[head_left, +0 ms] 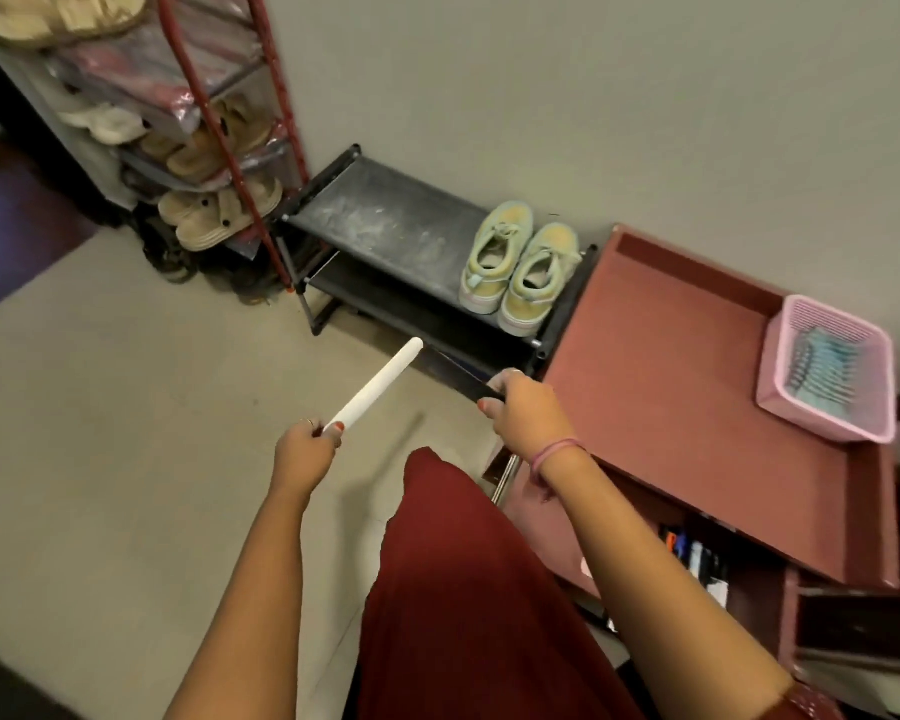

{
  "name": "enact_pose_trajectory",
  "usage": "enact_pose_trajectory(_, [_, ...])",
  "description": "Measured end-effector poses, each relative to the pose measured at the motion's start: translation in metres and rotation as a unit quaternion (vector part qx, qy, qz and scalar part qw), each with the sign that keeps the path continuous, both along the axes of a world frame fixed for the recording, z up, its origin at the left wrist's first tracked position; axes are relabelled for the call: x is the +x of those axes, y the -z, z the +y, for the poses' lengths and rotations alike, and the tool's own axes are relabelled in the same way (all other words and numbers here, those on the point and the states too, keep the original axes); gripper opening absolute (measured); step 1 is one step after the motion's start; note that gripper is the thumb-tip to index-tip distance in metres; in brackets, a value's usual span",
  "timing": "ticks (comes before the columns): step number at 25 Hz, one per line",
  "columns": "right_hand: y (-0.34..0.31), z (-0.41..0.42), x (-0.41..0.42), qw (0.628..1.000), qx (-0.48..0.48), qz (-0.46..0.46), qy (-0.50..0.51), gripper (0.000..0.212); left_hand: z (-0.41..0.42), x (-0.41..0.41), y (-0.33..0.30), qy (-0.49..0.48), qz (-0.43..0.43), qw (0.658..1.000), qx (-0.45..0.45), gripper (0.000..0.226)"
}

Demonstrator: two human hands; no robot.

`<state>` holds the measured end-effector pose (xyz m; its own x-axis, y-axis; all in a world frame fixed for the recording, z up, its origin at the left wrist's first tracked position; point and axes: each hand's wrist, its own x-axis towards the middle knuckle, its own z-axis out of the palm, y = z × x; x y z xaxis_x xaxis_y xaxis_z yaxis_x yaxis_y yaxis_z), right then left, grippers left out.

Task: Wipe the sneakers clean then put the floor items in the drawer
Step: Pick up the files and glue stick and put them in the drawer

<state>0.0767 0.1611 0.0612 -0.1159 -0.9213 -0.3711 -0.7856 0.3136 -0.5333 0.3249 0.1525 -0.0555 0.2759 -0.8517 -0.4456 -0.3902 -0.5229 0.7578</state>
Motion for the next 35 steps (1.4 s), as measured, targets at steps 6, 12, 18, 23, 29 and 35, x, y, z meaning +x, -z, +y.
enact_pose_trajectory(6, [-0.006, 0.067, -0.075, 0.998, 0.019, -0.018, 0.064, 0.015, 0.03, -0.026, -0.079, 0.024, 0.124, 0.99, -0.057, 0.019])
enact_pose_trajectory(12, [0.005, 0.121, -0.133, 0.992, 0.037, -0.012, 0.117, 0.027, 0.051, -0.092, -0.115, 0.069, 0.193, 0.977, -0.064, 0.023])
enact_pose_trajectory(18, [0.033, 0.152, -0.177, 0.983, 0.049, 0.001, 0.177, 0.011, 0.061, -0.175, -0.08, 0.123, 0.151, 0.98, -0.04, 0.028])
enact_pose_trajectory(23, [0.074, 0.159, -0.203, 0.977, 0.056, 0.047, 0.202, 0.011, 0.077, -0.221, -0.043, 0.139, 0.13, 0.982, -0.021, 0.038])
enact_pose_trajectory(29, [0.13, 0.149, -0.208, 0.978, 0.097, 0.111, 0.15, 0.02, 0.073, -0.228, 0.003, 0.14, 0.112, 0.984, 0.01, 0.043])
enact_pose_trajectory(35, [0.172, 0.106, -0.208, 0.98, 0.134, 0.093, 0.114, 0.021, 0.065, -0.24, 0.031, 0.125, 0.055, 0.99, 0.037, 0.044])
